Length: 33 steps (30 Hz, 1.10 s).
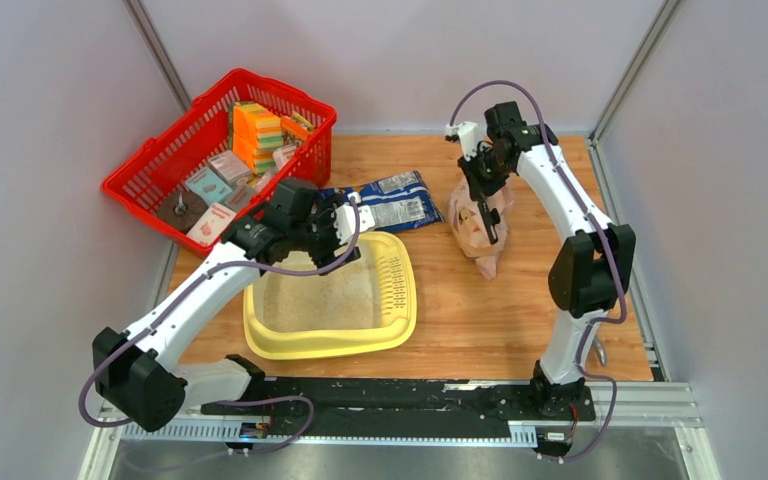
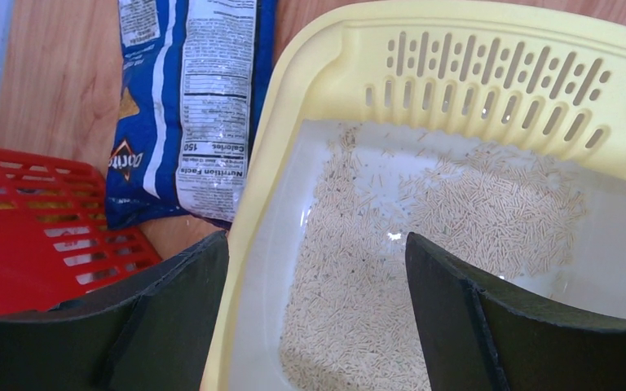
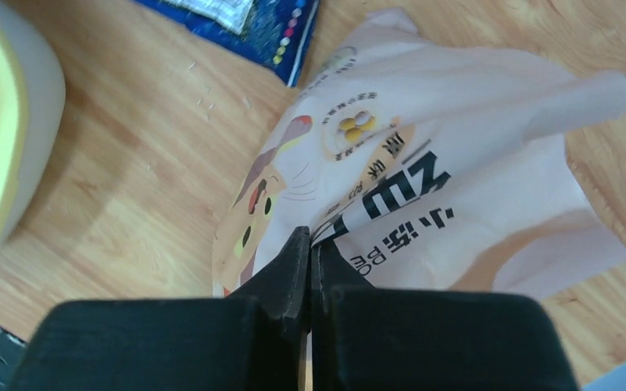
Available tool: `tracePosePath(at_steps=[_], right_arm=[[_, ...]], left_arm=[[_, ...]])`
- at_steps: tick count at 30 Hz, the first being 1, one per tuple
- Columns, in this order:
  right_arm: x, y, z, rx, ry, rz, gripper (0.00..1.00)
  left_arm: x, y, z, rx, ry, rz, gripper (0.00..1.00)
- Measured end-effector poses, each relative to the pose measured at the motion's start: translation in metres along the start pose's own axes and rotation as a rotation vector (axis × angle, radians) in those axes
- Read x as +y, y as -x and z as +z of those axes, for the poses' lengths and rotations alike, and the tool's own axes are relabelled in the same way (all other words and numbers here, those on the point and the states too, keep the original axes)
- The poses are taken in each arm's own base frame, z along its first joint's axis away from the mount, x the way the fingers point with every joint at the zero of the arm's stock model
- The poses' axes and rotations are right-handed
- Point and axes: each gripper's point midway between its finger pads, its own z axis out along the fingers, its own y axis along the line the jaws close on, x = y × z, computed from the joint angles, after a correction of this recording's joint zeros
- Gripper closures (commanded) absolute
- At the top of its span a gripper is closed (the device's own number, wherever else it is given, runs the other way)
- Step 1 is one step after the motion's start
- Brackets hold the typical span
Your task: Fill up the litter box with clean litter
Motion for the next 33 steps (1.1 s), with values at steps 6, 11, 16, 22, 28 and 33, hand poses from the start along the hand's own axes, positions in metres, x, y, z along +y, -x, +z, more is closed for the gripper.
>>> tracePosePath(at_steps=[6, 11, 16, 22, 28, 33], right_arm=[[0.022, -0.02, -0.029, 0.053, 0.106, -0.293, 1.0], [0.033, -0.043, -0.054, 0.092, 0.187, -0.518, 1.0], [0.026, -0.049, -0.059, 0.116, 0.2, -0.663, 1.0], [0.028, -0.03, -0.051, 0.061, 0.182, -0.791, 1.0], [0.036, 0.006, -0.027, -0.003, 0.104, -0.821, 1.0], [0.028, 0.041, -0.009, -0.058, 0.021, -0.728, 1.0]], left_arm=[[-0.001, -0.004, 0.005, 0.014, -0.012, -0.014, 0.13], [-0.001, -0.005, 0.008, 0.021, -0.017, -0.02, 0.13], [0.003, -0.001, 0.009, 0.018, -0.015, -0.024, 0.14], [0.007, 0.004, 0.011, 0.014, -0.012, -0.034, 0.14], [0.013, 0.008, 0.012, 0.016, 0.0, -0.033, 0.14], [0.014, 0.008, 0.013, 0.021, 0.002, -0.034, 0.14]])
